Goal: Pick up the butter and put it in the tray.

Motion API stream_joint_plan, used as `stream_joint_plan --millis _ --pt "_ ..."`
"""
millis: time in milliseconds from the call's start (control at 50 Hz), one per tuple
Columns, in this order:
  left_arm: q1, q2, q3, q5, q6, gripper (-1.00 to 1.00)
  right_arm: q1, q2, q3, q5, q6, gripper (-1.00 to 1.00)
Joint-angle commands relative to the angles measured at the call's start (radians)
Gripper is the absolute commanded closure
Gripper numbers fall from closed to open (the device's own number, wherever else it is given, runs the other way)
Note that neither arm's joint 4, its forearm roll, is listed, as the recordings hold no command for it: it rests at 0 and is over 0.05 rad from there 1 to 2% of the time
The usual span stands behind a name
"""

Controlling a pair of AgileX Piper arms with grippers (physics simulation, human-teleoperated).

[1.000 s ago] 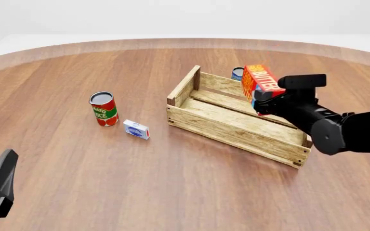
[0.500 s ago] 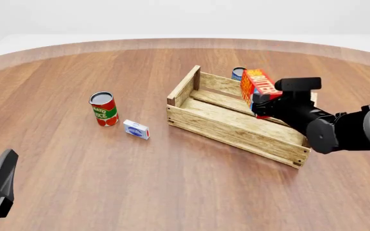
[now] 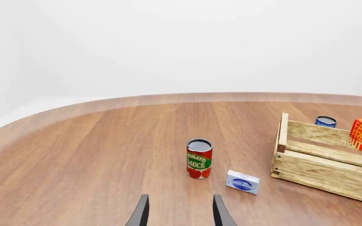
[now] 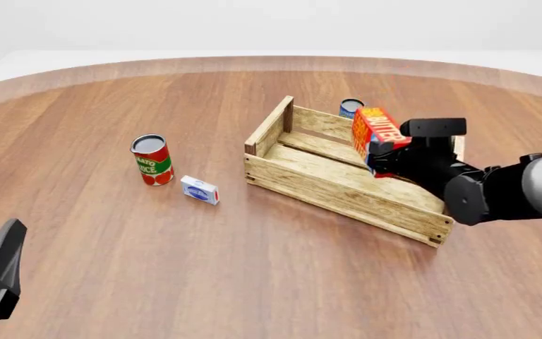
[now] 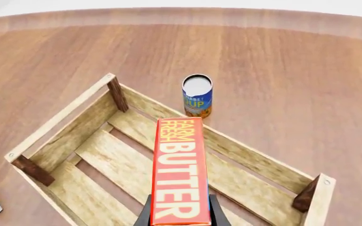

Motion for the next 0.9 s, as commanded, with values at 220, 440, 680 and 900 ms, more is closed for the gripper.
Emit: stream_joint_plan --millis 220,440,680,900 --pt "0.000 0.000 0.000 0.000 0.000 -1.00 0.007 0.016 -0.028 0.011 0.032 1.00" --pt "0.000 0.000 0.000 0.000 0.000 -1.00 0.003 0.026 -0.035 0.018 0.034 1.00" --pt "0.000 0.000 0.000 0.000 0.000 -1.00 0.007 0.028 -0.031 0.013 0.037 1.00" --pt "0.000 0.000 0.000 0.000 0.000 -1.00 0.007 0.034 -0.030 0.010 0.039 1.00"
